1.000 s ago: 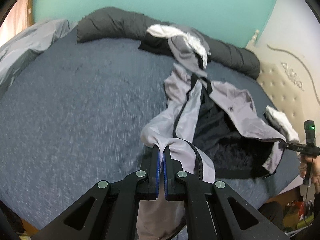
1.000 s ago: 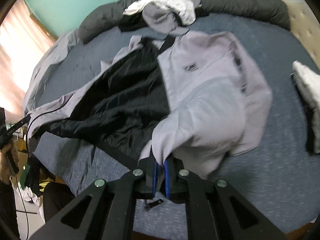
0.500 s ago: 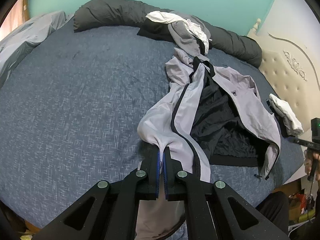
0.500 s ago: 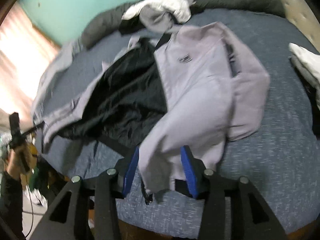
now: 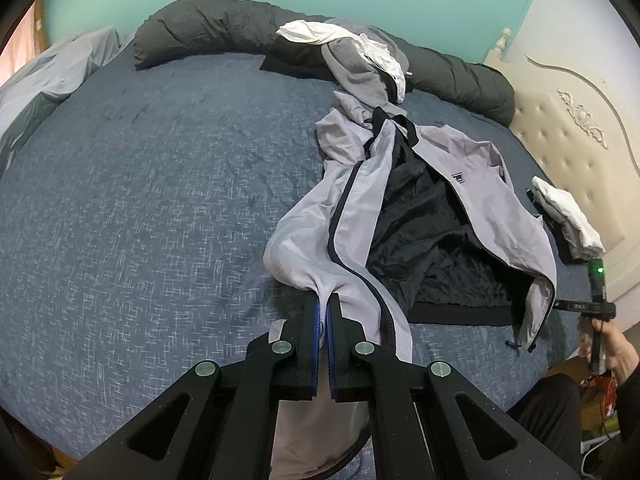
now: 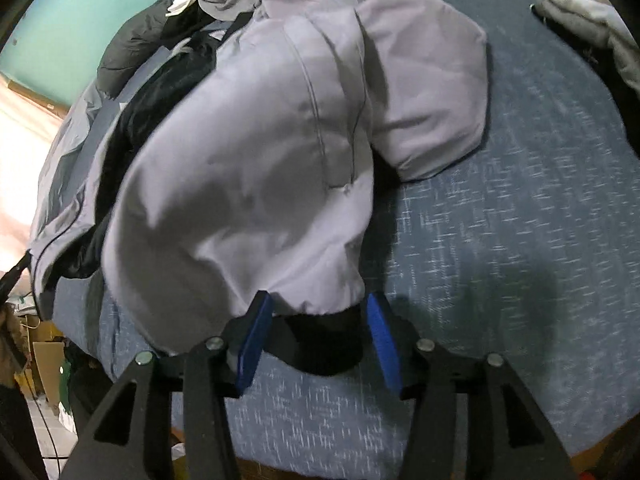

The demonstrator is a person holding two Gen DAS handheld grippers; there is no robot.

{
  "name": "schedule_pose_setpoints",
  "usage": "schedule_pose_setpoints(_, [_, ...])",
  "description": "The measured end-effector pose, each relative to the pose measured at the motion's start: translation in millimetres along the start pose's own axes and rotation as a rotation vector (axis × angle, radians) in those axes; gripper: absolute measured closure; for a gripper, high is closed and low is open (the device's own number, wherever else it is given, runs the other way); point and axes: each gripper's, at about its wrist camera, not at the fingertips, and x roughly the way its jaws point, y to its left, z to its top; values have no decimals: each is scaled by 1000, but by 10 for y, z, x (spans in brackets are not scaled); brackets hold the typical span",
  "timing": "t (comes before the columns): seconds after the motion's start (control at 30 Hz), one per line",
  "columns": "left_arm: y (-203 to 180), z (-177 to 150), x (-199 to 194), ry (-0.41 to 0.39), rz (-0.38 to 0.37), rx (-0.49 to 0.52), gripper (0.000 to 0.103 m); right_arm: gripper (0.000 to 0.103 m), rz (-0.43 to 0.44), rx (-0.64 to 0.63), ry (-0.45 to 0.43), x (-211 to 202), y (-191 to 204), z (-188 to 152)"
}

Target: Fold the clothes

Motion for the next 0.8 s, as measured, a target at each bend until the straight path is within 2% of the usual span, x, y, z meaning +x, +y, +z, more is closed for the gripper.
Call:
schedule_pose_setpoints(0.03, [-1,0,-6,0,2,2,100,54,1,-3,8,41,5,0])
schedule_pose_setpoints(0.13, [-11,11,-26,0,10,9,100,87,13,-8,12,79,20,0])
schedule_pose_setpoints(0.17, [-14,14,-38,-1,12,11,100,91,18,-8,9,73,26,0])
schedule_pose_setpoints(0.3, [-27,52,-143,-16,20,12,100,94,29,-14,-17,-158,46,14])
schedule_pose_setpoints(0.63, [-213,122,-678,-67,-11,55,100,94,35,-68,-92,-1171,-47,-18])
schedule_pose_setpoints(0.8, [-301,3,-810,-39,-39,81,100,94,-24,-100,-48,-1126,-70,-177])
